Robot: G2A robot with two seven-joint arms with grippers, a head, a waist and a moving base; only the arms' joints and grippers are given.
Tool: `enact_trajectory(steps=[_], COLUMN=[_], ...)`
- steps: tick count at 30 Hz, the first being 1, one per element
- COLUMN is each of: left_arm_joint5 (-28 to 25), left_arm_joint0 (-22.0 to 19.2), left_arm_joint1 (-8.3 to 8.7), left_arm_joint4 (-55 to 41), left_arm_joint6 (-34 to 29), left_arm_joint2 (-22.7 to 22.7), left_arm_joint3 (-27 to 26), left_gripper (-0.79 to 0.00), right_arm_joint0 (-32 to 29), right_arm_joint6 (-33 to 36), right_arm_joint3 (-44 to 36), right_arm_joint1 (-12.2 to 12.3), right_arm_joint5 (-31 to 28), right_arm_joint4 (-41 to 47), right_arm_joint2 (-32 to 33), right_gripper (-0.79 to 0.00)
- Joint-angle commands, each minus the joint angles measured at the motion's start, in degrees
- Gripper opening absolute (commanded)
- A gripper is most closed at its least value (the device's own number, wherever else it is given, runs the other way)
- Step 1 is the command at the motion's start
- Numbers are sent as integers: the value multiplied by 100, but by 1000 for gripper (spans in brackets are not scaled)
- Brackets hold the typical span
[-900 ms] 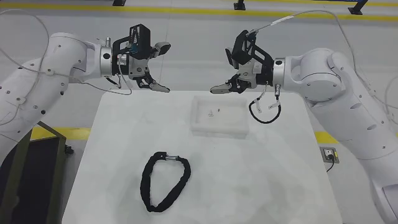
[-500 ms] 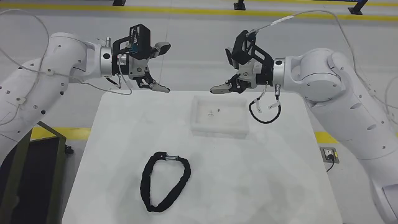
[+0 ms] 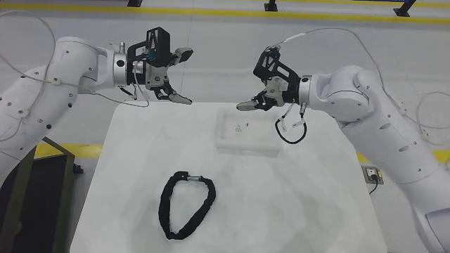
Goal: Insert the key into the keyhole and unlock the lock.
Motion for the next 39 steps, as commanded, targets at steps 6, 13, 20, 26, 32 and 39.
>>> enact_trajectory(steps=[6, 13, 20, 26, 32, 39], left_arm_joint5=[0, 0, 0, 0, 0, 0], left_arm_joint0=[0, 0, 0, 0, 0, 0], left_arm_joint1=[0, 0, 0, 0, 0, 0], left_arm_joint4=[0, 0, 0, 0, 0, 0], left_arm_joint6=[0, 0, 0, 0, 0, 0], left_arm_joint2=[0, 0, 0, 0, 0, 0], left_arm_joint3=[0, 0, 0, 0, 0, 0], left_gripper=[0, 0, 0, 0, 0, 0], right_arm_joint0=[120, 424, 622, 768, 854, 866], right_arm_joint6=[-43, 194, 623, 835, 676, 686], right_arm_joint3=[704, 1606, 2362, 3177, 3849, 3954], right_arm_joint1=[-312, -789, -1357, -1799, -2185, -2246], right_arm_joint5=[480, 1342, 2403, 2905, 3033, 3042], right_arm_joint4=[149, 450, 1084, 1599, 1916, 1952], right_arm_joint2=[-563, -1209, -1733, -1970, -2079, -2100], right_gripper=[0, 0, 0, 0, 0, 0])
